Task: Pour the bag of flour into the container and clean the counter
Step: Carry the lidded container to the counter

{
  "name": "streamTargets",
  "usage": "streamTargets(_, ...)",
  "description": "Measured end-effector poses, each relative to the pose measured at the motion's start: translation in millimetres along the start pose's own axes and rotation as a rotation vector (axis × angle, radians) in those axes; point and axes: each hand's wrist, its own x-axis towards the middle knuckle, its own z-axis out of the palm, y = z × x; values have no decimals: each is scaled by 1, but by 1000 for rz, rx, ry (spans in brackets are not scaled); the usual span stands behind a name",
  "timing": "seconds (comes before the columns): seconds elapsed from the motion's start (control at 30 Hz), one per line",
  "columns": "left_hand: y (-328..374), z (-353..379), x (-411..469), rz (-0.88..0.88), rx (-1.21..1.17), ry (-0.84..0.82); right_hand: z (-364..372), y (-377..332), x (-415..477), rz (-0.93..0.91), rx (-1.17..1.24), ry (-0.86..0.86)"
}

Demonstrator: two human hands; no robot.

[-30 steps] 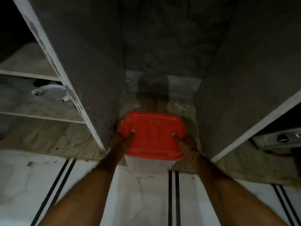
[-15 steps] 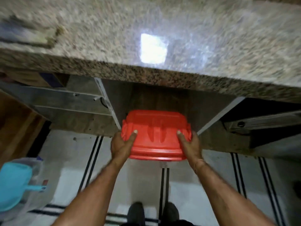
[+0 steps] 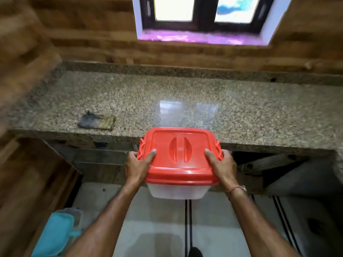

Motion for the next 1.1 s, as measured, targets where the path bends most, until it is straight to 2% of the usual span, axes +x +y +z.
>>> streamTargets(0.1,58,-17,5,86,-119,-53,-24,-52,13,-66,40,21)
streamTargets(0.23,129,-17,25,204,-129,-18,-43,-102,45,-132,94,78)
streamTargets(0.5,227,55,100,264,-129,5,-59,-144,167,-174,211,137)
streamTargets(0.73,251,128,180,208,-125,-9,-52,-158,285,-174,79,115)
streamTargets(0.97,248,159,222,165,-99,-79,-31,-144,337,-73,24,77)
streamTargets(1.1,263,165,247,179,45,-128,-29,-154,362,-45,-36,101)
